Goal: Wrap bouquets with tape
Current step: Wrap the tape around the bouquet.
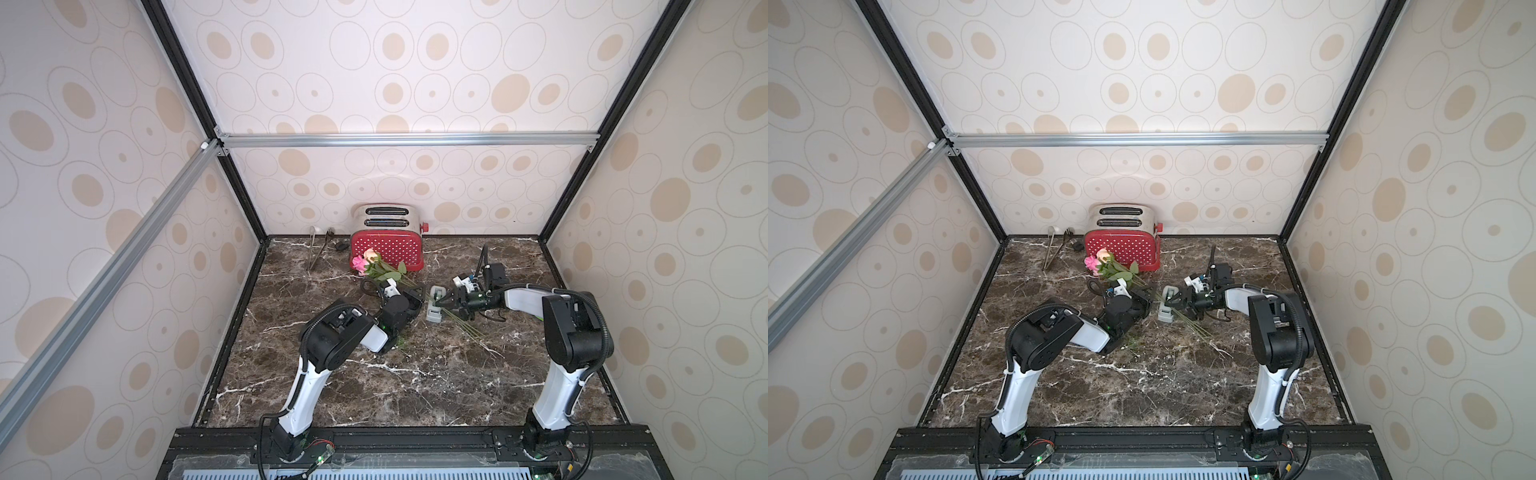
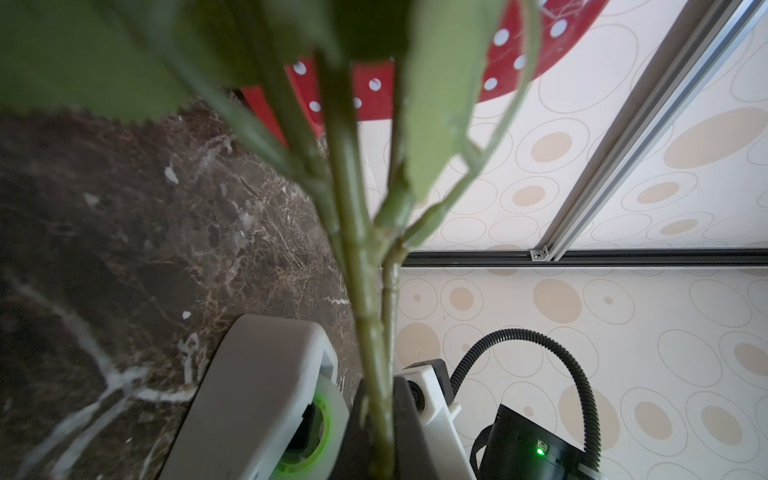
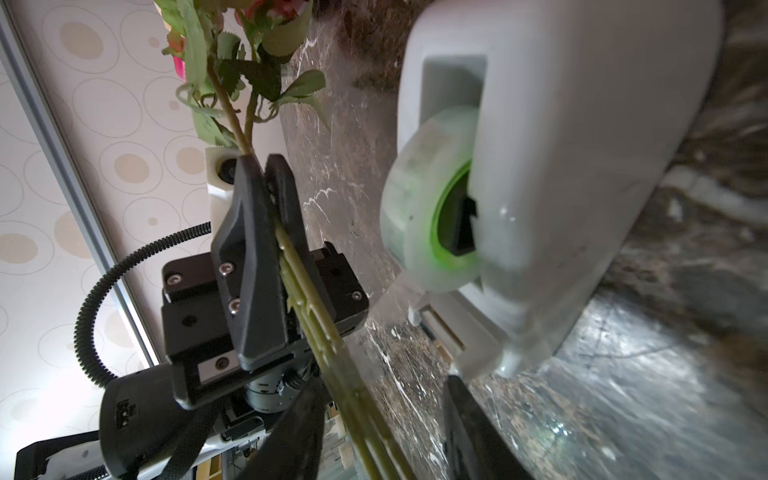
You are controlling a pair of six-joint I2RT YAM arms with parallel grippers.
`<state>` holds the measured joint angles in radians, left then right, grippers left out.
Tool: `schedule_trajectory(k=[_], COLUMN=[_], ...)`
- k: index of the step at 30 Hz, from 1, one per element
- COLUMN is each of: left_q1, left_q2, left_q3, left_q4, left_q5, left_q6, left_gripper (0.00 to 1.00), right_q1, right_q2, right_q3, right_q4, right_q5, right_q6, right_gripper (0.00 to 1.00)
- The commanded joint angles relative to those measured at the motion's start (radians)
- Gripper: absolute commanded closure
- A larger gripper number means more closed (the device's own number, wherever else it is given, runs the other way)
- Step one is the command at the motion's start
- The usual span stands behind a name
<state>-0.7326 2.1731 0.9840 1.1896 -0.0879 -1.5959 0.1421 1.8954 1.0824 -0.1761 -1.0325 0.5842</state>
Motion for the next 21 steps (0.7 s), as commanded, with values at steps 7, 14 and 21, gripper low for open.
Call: schedule_trajectory(k=[7,14,21], left_q1=[0.010,0.009,0.012], left_q2=[0.008,0.007,0.005], left_q3=[0.001,-0.003,-0.014], left_q4=[0.058,0.045,0.042], left_q5=[0.011,0.016,0.017], left_q6=[0.007,0.014,0.020], left_gripper=[1.00,1.00,1.00], right_q1=[-0.007,-0.002,0.045], right_q2=[-0.056,-0.037,0.011], right_q3=[-0.095,-0.126,-0.109], right_q4=[0.144,0.245,0.340], right_q5=[0.091,0.114,0.100], right_q6=[0.091,0.160,0.235], right_gripper=[0.35,0.16,0.17])
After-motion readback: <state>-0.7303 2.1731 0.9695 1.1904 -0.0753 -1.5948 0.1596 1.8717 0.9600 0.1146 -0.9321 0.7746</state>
